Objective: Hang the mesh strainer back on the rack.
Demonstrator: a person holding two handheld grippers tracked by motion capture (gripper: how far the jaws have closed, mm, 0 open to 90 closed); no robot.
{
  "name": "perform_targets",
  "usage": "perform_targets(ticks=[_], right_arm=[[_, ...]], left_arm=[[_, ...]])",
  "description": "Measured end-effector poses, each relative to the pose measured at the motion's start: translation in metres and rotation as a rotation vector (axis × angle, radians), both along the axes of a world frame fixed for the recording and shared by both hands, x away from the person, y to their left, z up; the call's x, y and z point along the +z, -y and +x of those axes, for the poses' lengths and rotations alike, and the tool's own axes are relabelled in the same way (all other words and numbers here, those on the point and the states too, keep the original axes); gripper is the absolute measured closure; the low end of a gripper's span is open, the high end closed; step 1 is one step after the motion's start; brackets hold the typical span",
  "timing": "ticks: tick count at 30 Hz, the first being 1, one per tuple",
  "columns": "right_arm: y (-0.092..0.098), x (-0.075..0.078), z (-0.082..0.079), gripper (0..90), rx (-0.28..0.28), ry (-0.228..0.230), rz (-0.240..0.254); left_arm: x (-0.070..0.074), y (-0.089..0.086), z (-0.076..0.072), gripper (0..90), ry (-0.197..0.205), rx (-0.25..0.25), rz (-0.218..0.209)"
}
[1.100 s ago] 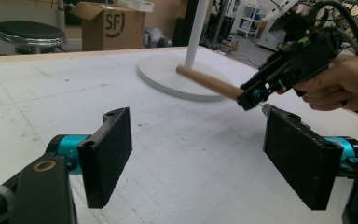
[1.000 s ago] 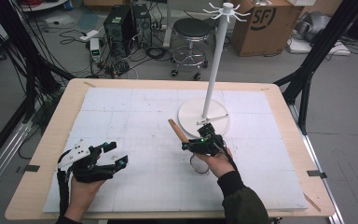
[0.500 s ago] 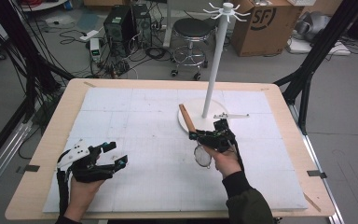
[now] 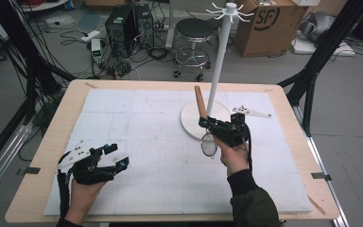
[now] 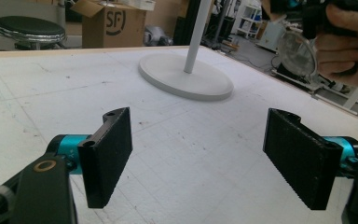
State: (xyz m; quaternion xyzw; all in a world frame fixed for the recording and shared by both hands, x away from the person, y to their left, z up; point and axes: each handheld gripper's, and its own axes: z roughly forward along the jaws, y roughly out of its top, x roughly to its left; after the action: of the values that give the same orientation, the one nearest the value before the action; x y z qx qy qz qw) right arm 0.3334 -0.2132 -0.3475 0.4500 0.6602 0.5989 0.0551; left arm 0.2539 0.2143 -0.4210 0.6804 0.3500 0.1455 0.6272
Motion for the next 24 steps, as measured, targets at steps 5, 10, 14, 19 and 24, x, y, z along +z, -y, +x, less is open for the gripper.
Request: perform_targets(ticks=[5, 10, 14, 19, 24], right_arm=[[0.000, 0.019, 0.003, 68.8, -0.008, 0.026, 0.050], [-0.002, 0.033, 0.004, 68.7, -0.018, 0.081, 0.075], [-0.001, 0.038, 0.003, 68.7, -0.045, 0.125, 0.110], [0.002, 0.044, 0.003, 68.7, -0.062, 0.147, 0.147], [0.006, 0.048, 0.006, 68.7, -0.071, 0.157, 0.184]], left_arm=[[0.000, -0.001, 0.001, 24.5, -0.002, 0.002, 0.002], [0.000, -0.001, 0.000, 24.7, 0.003, 0.008, -0.002], [0.001, -0.001, 0.000, 24.9, 0.004, 0.007, -0.004], [0.001, -0.002, 0.000, 24.9, 0.007, 0.009, -0.001], [0.000, -0.002, 0.000, 25.0, 0.004, 0.011, 0.004]])
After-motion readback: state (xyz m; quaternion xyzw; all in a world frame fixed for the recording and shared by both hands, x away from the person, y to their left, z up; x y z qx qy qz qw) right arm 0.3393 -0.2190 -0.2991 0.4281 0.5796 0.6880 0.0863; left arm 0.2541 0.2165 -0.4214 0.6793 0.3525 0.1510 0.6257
